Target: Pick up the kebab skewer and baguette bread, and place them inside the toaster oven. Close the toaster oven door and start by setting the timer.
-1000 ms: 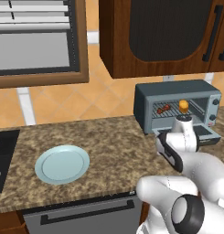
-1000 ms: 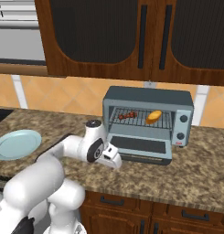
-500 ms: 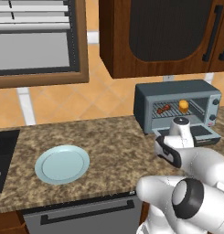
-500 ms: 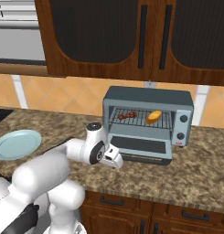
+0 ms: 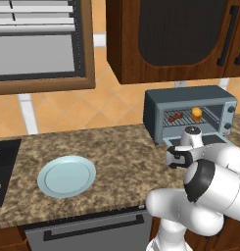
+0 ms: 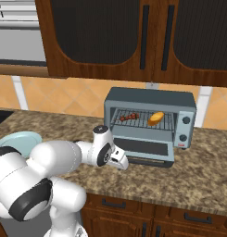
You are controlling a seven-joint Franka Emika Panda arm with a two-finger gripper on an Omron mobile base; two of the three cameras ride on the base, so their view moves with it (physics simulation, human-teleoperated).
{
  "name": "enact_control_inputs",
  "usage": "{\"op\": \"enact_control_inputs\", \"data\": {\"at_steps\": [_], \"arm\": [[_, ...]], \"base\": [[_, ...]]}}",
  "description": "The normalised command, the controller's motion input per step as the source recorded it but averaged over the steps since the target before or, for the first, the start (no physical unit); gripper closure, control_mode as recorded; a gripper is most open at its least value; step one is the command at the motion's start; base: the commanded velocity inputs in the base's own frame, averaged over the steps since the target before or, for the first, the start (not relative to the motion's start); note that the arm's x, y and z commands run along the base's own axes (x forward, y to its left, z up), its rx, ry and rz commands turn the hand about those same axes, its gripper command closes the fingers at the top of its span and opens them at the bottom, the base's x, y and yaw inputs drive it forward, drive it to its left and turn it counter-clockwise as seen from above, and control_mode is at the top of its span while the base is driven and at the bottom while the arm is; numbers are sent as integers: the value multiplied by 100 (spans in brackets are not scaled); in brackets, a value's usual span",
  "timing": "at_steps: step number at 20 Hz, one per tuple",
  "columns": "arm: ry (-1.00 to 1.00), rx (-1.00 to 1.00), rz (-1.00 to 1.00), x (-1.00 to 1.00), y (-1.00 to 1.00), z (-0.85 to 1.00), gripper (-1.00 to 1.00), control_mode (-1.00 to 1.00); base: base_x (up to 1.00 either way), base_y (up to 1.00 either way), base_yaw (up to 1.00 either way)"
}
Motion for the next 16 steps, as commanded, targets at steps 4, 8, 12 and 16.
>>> {"op": "enact_control_inputs", "data": {"at_steps": [4,8,12,16], "arm": [[0,0,0,32,0,-6,-100,-100],[0,0,0,18,0,-1,-100,-100],[-5,0,0,0,0,0,-100,-100],[-16,1,0,0,0,1,-100,-100]], "base": [[0,0,0],[0,0,0],[0,0,0],[0,0,0]]}}
